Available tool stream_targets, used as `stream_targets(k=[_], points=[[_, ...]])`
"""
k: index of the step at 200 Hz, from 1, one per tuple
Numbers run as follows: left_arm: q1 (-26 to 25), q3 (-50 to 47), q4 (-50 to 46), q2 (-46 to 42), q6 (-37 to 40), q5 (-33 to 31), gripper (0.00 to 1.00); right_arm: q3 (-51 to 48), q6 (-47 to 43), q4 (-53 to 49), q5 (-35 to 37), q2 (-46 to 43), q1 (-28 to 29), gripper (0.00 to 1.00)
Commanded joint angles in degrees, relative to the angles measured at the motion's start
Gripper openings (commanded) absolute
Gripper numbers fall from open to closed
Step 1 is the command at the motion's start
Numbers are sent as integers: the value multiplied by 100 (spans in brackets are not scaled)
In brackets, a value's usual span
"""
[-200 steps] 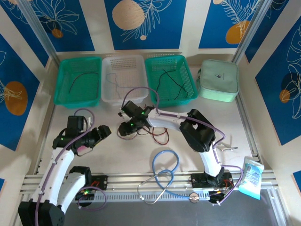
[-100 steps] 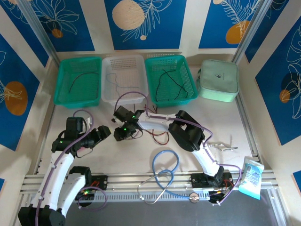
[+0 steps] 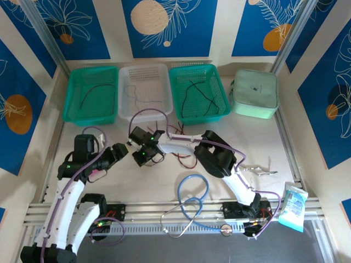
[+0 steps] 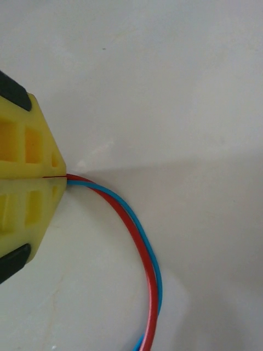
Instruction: Untangle the cables
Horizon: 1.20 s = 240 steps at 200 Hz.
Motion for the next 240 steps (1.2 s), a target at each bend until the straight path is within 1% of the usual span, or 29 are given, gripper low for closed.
stream_targets(k=[1,27,48,97,119,129,141,151,167,176,186,197,202,211,229,240], points=[[59,507,-13,12,-131,262,72,-509,-46,417,-297,-757,-111,0],[59,779,-31,59,-164,389,69,-1238,-3,1379,-1135,-1453,-315,0],[51,804,102,51,-278,546,68,-1620,45,1802,-1456,-1845,-456,0],[24,706,669,-37,-776,993,67,-2563,-124,2847,-1658,-2781,-525,0],[-3,748,1031,-51,-1048,1189,67,-3057,-117,3451,-1659,-3194,-644,0],[-20,804,1093,-34,-1071,1228,67,-3201,-84,3569,-1616,-3311,-714,0],[-21,955,869,12,-918,1094,67,-3142,-123,3298,-1530,-3362,-769,0],[-21,1090,551,56,-709,863,69,-2969,-28,2886,-1170,-3316,-771,0],[-18,1134,241,128,-443,554,70,-2490,396,2094,-645,-3009,-771,4],[-12,1069,232,170,-375,507,70,-2199,563,1685,-532,-2768,-746,8],[-12,979,238,212,-344,473,70,-1910,753,1321,-248,-2499,-651,12],[-12,896,236,241,-311,438,70,-1606,849,978,24,-2211,-519,20],[-12,856,249,237,-304,419,70,-1452,967,789,274,-2075,-468,23],[-5,778,299,218,-314,407,70,-1201,1179,495,580,-1846,-394,26],[-3,666,355,171,-328,391,70,-825,1378,308,764,-1490,-267,31],[-3,624,335,158,-328,382,70,-529,1623,-15,1062,-1246,-201,35]])
